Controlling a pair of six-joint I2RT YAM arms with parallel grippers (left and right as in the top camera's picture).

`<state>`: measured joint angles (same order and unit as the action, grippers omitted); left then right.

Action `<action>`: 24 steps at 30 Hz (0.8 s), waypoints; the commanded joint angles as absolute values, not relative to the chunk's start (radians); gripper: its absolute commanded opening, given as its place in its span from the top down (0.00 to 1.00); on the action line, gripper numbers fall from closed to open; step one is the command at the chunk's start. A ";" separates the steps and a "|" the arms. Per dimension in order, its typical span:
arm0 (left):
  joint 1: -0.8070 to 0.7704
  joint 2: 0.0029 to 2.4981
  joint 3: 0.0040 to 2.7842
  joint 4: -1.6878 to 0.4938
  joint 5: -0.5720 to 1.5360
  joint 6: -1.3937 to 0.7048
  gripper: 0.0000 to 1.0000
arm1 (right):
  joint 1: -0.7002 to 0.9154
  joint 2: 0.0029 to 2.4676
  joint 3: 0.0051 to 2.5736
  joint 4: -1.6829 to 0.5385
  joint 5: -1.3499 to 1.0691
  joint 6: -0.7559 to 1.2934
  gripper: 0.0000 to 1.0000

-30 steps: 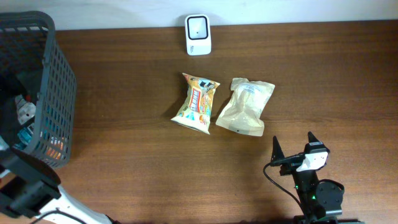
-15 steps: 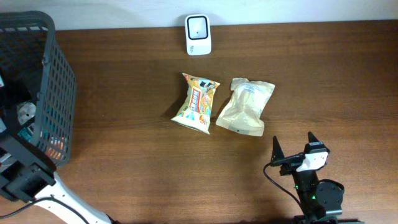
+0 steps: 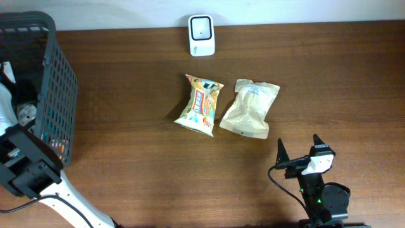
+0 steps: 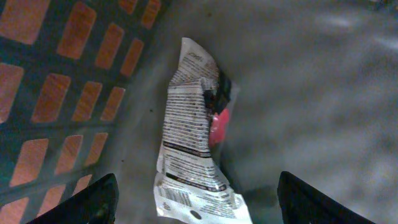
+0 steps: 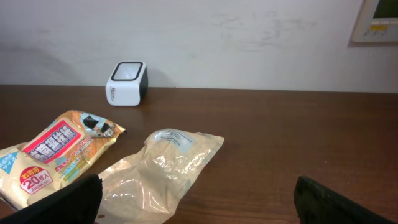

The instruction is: Scan the item barcode

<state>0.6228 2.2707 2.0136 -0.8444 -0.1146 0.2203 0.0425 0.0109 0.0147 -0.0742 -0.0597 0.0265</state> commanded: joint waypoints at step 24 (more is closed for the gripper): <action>0.625 2.446 2.010 -0.704 -0.109 0.196 0.45 | 0.038 0.004 0.006 -0.075 -0.047 0.030 0.02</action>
<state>0.6228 2.4008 2.0140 -0.7013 -0.1120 0.1986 0.0425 0.0109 0.0147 -0.0742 -0.0597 0.0261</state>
